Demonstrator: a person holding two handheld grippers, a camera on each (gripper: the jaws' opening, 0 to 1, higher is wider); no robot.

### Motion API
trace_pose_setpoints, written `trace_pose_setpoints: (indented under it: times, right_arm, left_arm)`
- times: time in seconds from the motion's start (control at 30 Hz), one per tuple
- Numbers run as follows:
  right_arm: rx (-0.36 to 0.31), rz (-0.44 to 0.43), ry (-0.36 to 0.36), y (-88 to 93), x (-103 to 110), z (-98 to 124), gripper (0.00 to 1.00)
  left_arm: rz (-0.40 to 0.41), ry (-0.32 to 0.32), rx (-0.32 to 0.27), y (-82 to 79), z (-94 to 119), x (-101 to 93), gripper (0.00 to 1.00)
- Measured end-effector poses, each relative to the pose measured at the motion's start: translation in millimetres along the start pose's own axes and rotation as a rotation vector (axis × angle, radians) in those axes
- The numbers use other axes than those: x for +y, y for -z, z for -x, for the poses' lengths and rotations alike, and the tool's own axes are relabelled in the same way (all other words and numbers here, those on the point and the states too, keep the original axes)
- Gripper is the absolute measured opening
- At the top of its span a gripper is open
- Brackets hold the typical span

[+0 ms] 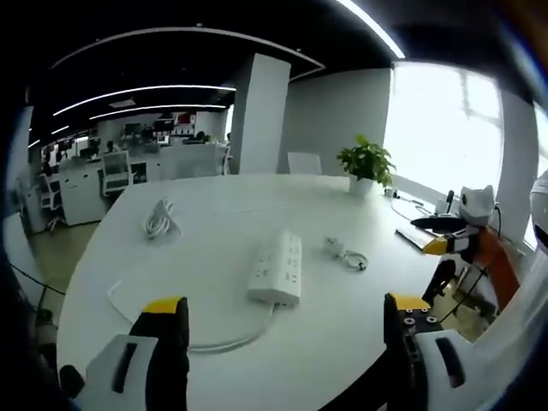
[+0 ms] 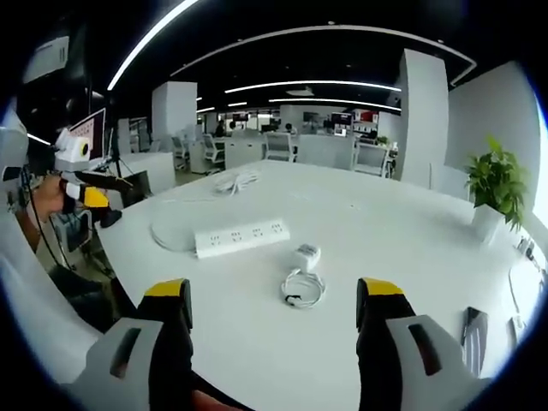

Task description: Straighten the power strip on the desk, plug the charger into it

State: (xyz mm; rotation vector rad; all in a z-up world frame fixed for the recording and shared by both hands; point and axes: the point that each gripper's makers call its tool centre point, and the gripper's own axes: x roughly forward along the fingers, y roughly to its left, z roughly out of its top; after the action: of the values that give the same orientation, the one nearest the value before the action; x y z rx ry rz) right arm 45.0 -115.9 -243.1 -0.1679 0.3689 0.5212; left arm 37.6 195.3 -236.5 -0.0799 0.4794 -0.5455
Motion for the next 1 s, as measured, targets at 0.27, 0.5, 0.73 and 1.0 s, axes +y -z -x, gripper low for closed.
trace_pose_setpoints:
  times: [0.27, 0.5, 0.73, 1.0]
  right_arm:
    - [-0.003, -0.006, -0.012, 0.1, 2, -2, 0.79]
    - [0.0, -0.01, -0.012, 0.9, 2, -4, 0.8]
    - [0.017, 0.01, -0.021, 4.0, 5, -10, 0.81]
    - [0.036, 0.015, -0.036, 6.0, 8, -13, 0.81]
  left_arm:
    - [-0.06, -0.02, 0.072, 7.5, -23, 1.5, 0.96]
    - [-0.066, 0.005, 0.099, 12.5, -36, -1.0, 0.96]
    - [-0.109, 0.012, 0.115, 10.7, -58, -3.0, 0.96]
    - [-0.135, 0.024, 0.123, 4.1, -85, -2.8, 0.96]
